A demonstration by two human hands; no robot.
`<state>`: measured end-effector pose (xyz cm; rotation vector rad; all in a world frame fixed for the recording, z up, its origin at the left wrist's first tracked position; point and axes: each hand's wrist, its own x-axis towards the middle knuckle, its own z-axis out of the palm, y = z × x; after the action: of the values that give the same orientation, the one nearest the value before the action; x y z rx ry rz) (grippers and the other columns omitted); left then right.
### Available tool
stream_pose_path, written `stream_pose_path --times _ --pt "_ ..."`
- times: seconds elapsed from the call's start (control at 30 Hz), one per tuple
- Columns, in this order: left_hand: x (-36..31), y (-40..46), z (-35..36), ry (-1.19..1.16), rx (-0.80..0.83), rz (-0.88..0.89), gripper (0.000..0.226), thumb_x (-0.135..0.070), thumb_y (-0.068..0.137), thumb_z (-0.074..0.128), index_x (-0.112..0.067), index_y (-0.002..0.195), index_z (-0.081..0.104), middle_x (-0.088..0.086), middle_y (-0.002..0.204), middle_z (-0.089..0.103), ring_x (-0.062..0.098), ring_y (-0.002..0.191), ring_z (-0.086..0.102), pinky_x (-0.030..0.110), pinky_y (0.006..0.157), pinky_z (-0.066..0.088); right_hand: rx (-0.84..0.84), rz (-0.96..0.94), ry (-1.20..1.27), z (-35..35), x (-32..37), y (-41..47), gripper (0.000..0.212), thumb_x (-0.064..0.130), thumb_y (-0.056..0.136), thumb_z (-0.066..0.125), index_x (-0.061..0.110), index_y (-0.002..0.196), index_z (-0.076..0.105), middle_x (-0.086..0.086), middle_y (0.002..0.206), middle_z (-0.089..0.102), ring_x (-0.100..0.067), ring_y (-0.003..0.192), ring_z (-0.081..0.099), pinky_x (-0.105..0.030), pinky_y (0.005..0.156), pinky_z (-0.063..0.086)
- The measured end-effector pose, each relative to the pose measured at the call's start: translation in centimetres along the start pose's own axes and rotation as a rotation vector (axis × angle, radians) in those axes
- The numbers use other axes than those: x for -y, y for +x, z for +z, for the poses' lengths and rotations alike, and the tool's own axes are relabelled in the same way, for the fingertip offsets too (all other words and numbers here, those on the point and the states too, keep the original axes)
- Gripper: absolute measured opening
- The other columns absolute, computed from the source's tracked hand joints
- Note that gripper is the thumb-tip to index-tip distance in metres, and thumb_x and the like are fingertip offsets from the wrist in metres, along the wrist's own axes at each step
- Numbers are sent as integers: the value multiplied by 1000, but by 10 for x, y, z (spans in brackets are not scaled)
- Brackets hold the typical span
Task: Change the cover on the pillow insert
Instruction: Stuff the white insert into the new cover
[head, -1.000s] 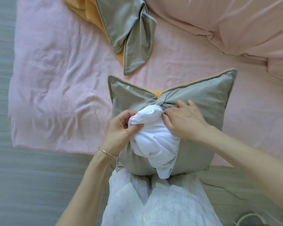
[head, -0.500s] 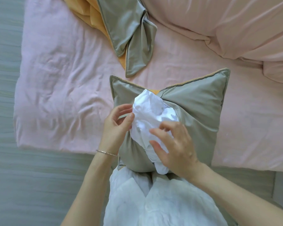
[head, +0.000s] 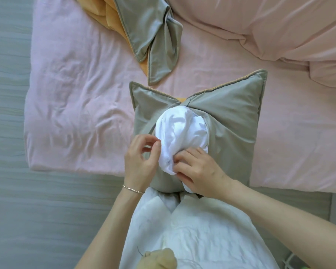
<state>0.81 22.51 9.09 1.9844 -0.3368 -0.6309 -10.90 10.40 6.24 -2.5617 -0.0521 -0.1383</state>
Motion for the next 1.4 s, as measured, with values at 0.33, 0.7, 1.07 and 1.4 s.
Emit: stream_pose_path --times 0.33,0.7,1.07,1.4 --pt "5 13 23 150 66 -135 28 -14 96 42 -14 120 57 -15 106 56 1 95 50 11 79 36 -80 519 348 -25 -15 -3 31 19 87 40 4 96 66 -5 91 67 -15 84 58 -29 76 45" --pt "-4 23 42 247 185 -45 61 -39 83 43 -11 137 37 2 135 47 20 123 42 33 105 33 54 1209 610 -12 -34 24 46 13 97 32 15 142 33 -5 143 42 -25 128 41 -29 105 30" --pt "-18 38 62 201 415 -191 57 -35 89 43 -13 139 26 5 132 48 24 120 45 38 98 37 -231 1120 384 -48 -55 29 30 10 94 40 10 119 57 0 113 60 -17 109 53 -27 92 40" --pt "-7 81 8 -44 607 -429 34 -6 87 53 -14 120 52 -3 98 61 9 88 58 17 75 47 116 563 298 -22 -55 44 55 32 89 41 8 139 39 -10 136 48 -25 125 44 -32 105 32"
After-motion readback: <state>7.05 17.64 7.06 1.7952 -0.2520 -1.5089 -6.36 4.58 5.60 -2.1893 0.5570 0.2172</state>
